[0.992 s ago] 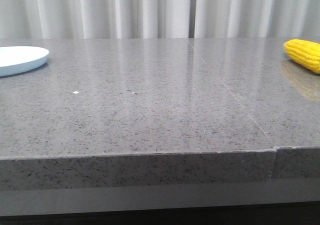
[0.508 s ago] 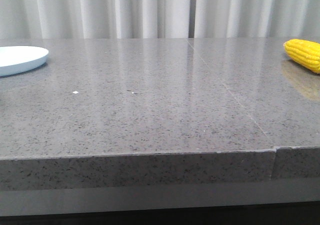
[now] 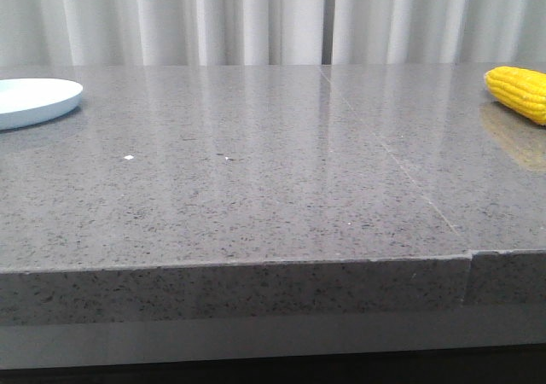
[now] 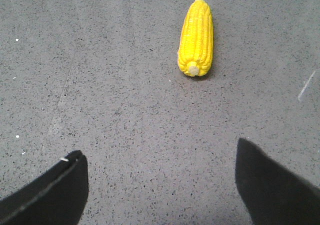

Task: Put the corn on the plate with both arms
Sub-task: 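Lower the left gripper, open, toward the rim of the white plate, then close the left gripper on the white plate's rim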

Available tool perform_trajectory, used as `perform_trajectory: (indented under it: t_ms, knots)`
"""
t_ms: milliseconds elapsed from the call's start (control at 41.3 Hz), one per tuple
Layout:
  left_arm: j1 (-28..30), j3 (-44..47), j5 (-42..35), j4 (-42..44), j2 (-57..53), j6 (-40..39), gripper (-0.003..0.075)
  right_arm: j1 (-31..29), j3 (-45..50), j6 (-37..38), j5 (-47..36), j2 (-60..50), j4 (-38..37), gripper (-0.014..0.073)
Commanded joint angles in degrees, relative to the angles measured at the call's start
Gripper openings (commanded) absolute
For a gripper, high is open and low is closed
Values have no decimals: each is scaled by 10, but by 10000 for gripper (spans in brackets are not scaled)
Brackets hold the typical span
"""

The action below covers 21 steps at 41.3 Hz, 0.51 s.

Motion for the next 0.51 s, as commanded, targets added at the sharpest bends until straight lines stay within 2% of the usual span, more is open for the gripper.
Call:
perform_trajectory:
  t_ms: [0, 484]
  knots:
    - [1, -48, -22, -20, 10, 2, 531, -3, -18, -6, -34, 6, -7, 626]
    - [0, -150, -11, -22, 101, 2, 400, -3, -18, -6, -34, 6, -7, 626]
